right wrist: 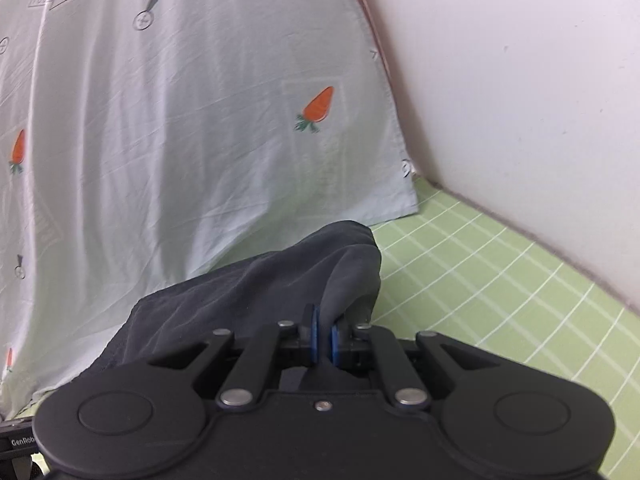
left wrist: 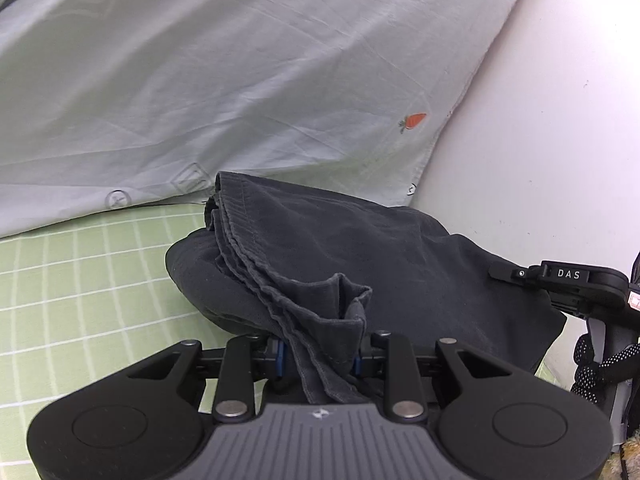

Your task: Fold clothes

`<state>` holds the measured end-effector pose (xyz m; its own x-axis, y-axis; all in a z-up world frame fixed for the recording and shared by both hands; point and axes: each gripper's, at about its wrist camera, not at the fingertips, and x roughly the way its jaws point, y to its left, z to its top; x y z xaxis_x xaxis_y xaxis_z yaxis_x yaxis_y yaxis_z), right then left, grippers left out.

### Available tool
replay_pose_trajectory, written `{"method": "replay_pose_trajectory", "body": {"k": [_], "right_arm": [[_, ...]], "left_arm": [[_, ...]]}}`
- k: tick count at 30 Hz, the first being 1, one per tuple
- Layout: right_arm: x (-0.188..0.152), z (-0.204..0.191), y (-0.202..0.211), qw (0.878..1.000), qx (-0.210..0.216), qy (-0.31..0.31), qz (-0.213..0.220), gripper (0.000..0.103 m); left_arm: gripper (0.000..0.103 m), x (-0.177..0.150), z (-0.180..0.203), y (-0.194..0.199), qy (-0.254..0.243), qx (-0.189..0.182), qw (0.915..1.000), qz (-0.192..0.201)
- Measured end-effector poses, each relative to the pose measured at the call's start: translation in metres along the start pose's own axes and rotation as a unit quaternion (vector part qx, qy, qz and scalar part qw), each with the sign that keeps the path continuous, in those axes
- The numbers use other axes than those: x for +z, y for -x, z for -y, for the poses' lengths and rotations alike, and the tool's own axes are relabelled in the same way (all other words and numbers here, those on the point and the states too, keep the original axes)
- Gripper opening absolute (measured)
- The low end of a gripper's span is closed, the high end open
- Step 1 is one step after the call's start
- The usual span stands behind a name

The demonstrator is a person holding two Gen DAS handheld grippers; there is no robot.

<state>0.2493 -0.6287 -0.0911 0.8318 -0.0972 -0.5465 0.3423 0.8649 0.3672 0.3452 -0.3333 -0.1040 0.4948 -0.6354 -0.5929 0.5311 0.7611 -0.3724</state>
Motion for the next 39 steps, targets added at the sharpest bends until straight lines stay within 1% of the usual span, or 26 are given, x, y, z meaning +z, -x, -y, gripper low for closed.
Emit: {"method": "replay_pose_trajectory", "body": {"k": [3,5,9,14,16,18,19,20,21,22,23,24,25,26,27,28,30,31,32,33,35,36,37,38,39], "right_arm": [[0.026,0.042,-0.032,1.0,-0.011,0.01,0.001,0.007],[0.039,0.064,-0.057,1.0,-0.02,0.016,-0.003,0.007],[0.059,0.078,-0.1,0.997,-0.043,0.069,-0.004,0.007],[0.082,0.093,-0.147,0.988,-0.076,0.132,-0.01,0.008],[0.083,0.095,-0.157,0.984,-0.094,0.151,-0.018,0.009],[0.079,0.091,-0.153,0.981,-0.109,0.157,-0.016,0.018],[0.077,0.087,-0.147,0.981,-0.115,0.156,-0.011,0.027],[0.074,0.083,-0.141,0.98,-0.121,0.156,-0.006,0.043],[0.072,0.079,-0.135,0.98,-0.127,0.155,-0.001,0.05],[0.069,0.075,-0.129,0.979,-0.133,0.155,0.003,0.059],[0.067,0.07,-0.124,0.978,-0.139,0.154,0.008,0.068],[0.064,0.066,-0.118,0.977,-0.146,0.154,0.013,0.072],[0.061,0.062,-0.112,0.976,-0.152,0.153,0.018,0.08],[0.059,0.058,-0.106,0.975,-0.158,0.152,0.023,0.084],[0.056,0.053,-0.099,0.975,-0.162,0.151,0.028,0.085],[0.049,0.042,-0.085,0.976,-0.156,0.146,0.032,0.089],[0.037,0.02,-0.056,0.98,-0.143,0.136,0.041,0.098],[0.03,0.01,-0.041,0.981,-0.136,0.131,0.046,0.102],[0.024,-0.001,-0.026,0.982,-0.13,0.126,0.05,0.102],[0.018,-0.012,-0.012,0.984,-0.123,0.121,0.054,0.102],[0.005,-0.033,0.018,0.986,-0.11,0.11,0.063,0.103],[-0.001,-0.044,0.032,0.987,-0.104,0.105,0.068,0.103],[-0.008,-0.055,0.047,0.988,-0.097,0.1,0.072,0.103],[-0.014,-0.066,0.061,0.988,-0.091,0.095,0.076,0.103],[-0.02,-0.077,0.076,0.989,-0.084,0.09,0.081,0.103]], "left_arm": [[0.03,0.01,0.035,-0.053,-0.005,-0.001,1.0,0.005],[0.03,0.016,0.053,-0.088,-0.005,0.002,1.0,0.002],[0.03,0.024,0.069,-0.147,-0.003,0.012,0.9999,-0.009],[0.034,0.028,0.079,-0.183,-0.004,0.014,0.9999,0.005],[0.035,0.026,0.078,-0.185,-0.003,0.012,0.9999,0.01],[0.039,0.024,0.074,-0.182,0.003,0.008,0.9999,0.014],[0.04,0.025,0.073,-0.178,0.004,0.007,0.9999,0.011],[0.042,0.027,0.073,-0.173,0.007,0.007,0.9999,0.006],[0.044,0.029,0.072,-0.168,0.009,0.006,0.9999,0.001],[0.045,0.03,0.074,-0.155,0.002,0.008,0.9999,0.012],[0.048,0.029,0.077,-0.138,-0.009,0.011,0.9994,0.03],[0.054,0.028,0.08,-0.121,-0.02,0.013,0.9986,0.048],[0.058,0.028,0.083,-0.105,-0.03,0.016,0.9973,0.065],[0.065,0.027,0.086,-0.088,-0.041,0.019,0.9955,0.083],[0.073,0.027,0.089,-0.072,-0.052,0.021,0.9933,0.101],[0.077,0.026,0.092,-0.055,-0.062,0.024,0.9907,0.118],[0.094,0.025,0.097,-0.022,-0.083,0.029,0.9842,0.153],[0.097,0.024,0.1,-0.005,-0.094,0.032,0.9803,0.171],[0.102,0.023,0.103,0.012,-0.104,0.035,0.976,0.188],[0.103,0.021,0.106,0.029,-0.111,0.049,0.9718,0.203],[0.103,0.014,0.112,0.067,-0.107,0.103,0.9605,0.235],[0.103,0.009,0.113,0.085,-0.102,0.122,0.9556,0.248],[0.103,0.004,0.114,0.102,-0.096,0.137,0.9513,0.259],[0.103,0.0,0.114,0.119,-0.091,0.143,0.9491,0.266],[0.103,-0.005,0.114,0.136,-0.086,0.141,0.9492,0.268]]}}
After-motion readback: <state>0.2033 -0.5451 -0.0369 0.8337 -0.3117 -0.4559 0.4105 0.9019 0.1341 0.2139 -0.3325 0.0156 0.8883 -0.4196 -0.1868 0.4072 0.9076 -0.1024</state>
